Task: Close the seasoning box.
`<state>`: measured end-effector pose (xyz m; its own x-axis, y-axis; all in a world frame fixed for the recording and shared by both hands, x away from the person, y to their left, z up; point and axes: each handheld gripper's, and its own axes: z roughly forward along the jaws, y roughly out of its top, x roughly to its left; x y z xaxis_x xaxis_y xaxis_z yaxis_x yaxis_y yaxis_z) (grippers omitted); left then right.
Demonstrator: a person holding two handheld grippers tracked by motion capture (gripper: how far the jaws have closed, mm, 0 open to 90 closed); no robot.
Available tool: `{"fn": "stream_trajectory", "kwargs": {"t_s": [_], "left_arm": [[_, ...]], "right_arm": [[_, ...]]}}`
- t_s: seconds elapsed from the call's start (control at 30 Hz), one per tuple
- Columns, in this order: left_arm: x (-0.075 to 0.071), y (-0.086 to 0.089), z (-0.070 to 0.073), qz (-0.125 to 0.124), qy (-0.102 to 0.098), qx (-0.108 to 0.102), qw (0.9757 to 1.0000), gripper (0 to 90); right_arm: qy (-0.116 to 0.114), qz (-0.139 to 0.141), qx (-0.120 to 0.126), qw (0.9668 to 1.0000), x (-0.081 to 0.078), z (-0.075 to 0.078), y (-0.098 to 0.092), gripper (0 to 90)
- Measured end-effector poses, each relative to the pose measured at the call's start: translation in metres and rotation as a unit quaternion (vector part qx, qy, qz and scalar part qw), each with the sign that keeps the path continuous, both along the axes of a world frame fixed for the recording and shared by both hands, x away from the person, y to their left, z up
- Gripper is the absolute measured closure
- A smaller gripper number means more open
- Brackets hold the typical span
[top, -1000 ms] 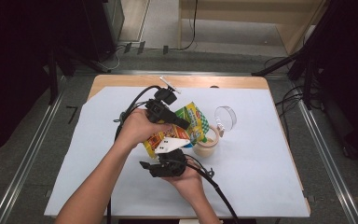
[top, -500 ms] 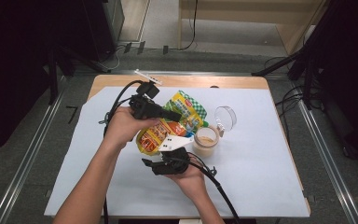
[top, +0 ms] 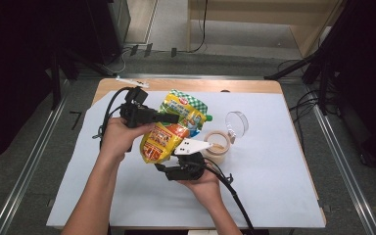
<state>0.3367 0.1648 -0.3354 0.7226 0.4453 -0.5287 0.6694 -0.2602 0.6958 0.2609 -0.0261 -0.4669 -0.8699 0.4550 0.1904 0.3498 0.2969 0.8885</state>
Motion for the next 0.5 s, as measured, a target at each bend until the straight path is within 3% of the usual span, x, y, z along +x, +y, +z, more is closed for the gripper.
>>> {"fn": "stream_trajectory", "kwargs": {"t_s": [0.17,0.5], "left_arm": [[-0.002,0.008,-0.003,0.010,-0.007,-0.003,0.9999,90.0],[-0.003,0.017,-0.013,0.016,-0.011,-0.008,0.9998,90.0]], "right_arm": [[0.008,0.005,0.009,0.9999,0.002,0.000,-0.007,41.0],[0.007,0.025,-0.007,0.9996,-0.002,0.002,-0.014,40.8]]}}
